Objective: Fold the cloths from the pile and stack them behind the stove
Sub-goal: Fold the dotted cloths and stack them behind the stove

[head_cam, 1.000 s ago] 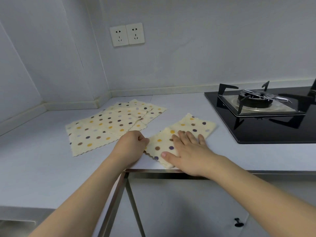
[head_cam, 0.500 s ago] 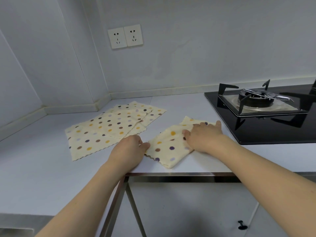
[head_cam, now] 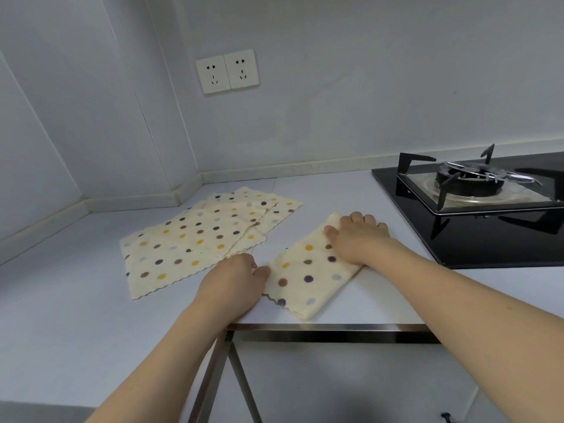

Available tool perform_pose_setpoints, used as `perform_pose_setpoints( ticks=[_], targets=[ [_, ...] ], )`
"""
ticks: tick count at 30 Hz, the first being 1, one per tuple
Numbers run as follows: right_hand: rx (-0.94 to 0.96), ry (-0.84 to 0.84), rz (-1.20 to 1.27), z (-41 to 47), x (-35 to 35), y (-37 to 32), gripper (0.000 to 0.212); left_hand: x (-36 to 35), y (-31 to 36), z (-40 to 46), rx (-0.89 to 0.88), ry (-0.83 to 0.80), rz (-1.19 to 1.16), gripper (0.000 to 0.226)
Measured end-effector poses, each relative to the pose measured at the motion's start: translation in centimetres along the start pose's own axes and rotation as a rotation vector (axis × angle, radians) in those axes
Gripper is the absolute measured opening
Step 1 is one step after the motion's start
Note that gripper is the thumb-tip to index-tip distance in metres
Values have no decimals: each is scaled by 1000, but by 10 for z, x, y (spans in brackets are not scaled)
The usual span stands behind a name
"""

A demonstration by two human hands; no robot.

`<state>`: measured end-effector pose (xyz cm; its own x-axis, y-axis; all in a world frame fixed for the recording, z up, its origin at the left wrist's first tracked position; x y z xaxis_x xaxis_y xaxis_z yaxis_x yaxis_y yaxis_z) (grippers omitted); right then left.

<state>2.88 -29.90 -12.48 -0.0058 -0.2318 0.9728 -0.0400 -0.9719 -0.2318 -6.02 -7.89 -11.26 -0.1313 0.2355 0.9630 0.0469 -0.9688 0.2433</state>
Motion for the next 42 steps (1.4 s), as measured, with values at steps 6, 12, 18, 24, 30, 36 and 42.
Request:
perform_pose_setpoints(
  ticks=[6, 12, 18, 24, 30, 36, 42],
  targets=[
    [-59, 179, 92, 26, 16, 11, 31, 1, -2, 0, -19, 40, -87, 34],
    [-83, 182, 139, 38, 14, 17, 18, 0, -2, 2, -31, 55, -44, 34],
    [-16, 169, 43, 40, 12, 11, 22, -2, -2, 4, -44, 37, -14, 37],
    [267, 457, -183, -10, 34, -32, 35, -2, -1, 4, -51, 47, -2, 39],
    [349, -142, 5, -57, -16, -36, 74, 6, -1, 0, -69, 118, -98, 12],
    [616, 392, 73, -104, 14, -38, 42, 5, 8, -13, -434, 49, -184, 44],
    [783, 323, -14, -166, -4, -26, 40, 9, 11, -31, -386, -124, -95, 50]
  ],
)
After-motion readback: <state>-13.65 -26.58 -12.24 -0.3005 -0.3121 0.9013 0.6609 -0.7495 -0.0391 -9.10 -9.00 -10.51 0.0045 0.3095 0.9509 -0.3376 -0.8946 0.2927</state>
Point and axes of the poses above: each hand's wrist, its own z-axis towards the middle knuckle, its own x-axis out of the back of the hand, y = z × x, the point moved 6 cm from there along z, towards the middle knuckle, and after that the axes turned 4 degrees about z, right-handed, at the moved point
